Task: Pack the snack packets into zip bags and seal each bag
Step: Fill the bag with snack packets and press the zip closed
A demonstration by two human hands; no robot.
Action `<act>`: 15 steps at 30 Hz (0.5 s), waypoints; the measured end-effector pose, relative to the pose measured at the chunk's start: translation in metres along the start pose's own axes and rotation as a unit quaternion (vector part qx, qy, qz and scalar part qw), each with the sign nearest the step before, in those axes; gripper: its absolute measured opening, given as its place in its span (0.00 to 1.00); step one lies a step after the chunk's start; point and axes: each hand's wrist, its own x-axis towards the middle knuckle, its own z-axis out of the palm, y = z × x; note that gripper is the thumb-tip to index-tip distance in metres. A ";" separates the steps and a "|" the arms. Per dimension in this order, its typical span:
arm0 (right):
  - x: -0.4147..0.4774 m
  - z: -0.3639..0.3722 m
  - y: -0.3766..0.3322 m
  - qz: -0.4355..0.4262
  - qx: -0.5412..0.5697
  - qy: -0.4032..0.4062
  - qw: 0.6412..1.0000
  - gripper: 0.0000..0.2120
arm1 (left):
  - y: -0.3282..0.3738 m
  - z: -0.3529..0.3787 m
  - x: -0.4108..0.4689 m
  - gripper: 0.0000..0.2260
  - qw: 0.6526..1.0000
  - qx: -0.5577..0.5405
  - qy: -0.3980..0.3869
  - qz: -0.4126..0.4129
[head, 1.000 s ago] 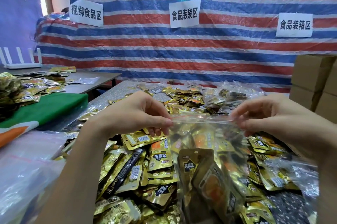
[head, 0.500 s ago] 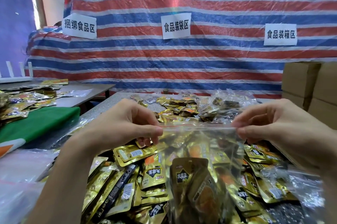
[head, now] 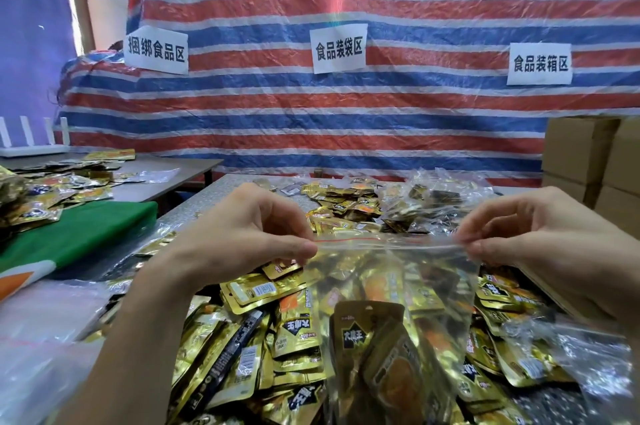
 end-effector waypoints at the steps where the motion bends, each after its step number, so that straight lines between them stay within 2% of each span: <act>1: 0.000 0.002 -0.002 0.002 -0.020 0.000 1.000 0.12 | 0.001 0.002 0.001 0.02 1.000 0.004 -0.001 0.007; 4: 0.001 0.013 -0.012 -0.012 -0.099 -0.004 0.995 0.15 | 0.003 0.008 0.005 0.05 0.999 0.016 -0.015 0.023; 6: 0.002 0.029 -0.026 -0.071 -0.160 -0.028 0.984 0.15 | 0.005 0.012 0.007 0.06 0.999 0.023 -0.018 0.028; 10: 0.010 0.068 -0.044 -0.215 -0.174 -0.050 0.960 0.14 | 0.008 0.014 0.006 0.03 0.999 0.023 -0.014 0.043; 13: 0.015 0.079 -0.045 -0.231 -0.162 -0.011 0.959 0.07 | 0.011 0.012 0.003 0.00 0.998 0.013 -0.003 0.053; 15: 0.017 0.079 -0.043 -0.217 -0.157 -0.025 0.963 0.06 | 0.013 0.012 0.001 0.03 0.998 0.016 -0.004 0.065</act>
